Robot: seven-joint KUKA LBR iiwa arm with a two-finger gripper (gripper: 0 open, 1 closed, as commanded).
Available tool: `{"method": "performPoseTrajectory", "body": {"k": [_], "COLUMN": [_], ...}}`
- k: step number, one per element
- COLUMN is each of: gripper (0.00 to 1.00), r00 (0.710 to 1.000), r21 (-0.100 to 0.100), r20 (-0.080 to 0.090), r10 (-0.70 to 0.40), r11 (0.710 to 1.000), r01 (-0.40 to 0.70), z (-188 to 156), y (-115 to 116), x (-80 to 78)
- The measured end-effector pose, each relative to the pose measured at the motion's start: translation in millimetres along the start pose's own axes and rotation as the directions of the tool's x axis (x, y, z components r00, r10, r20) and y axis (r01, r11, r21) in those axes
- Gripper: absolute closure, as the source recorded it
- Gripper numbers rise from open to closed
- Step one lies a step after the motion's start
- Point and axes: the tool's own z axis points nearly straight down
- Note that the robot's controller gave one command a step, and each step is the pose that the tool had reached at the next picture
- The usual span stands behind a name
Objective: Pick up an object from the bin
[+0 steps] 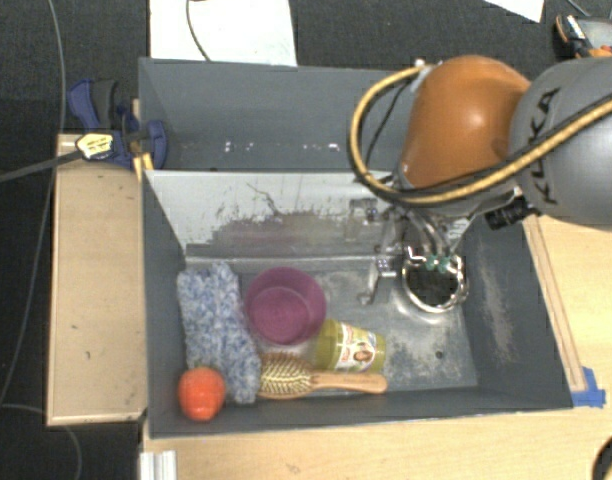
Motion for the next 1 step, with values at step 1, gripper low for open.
{"method": "performPoseTrajectory", "body": {"k": [1], "gripper": [0.00], "r00": [1.000], "r21": [0.000], "r20": [0.008], "r10": [0.003], "r11": [1.000], "r01": [-0.003], "z": [-4.7], "y": [-0.4], "x": [-1.5]}}
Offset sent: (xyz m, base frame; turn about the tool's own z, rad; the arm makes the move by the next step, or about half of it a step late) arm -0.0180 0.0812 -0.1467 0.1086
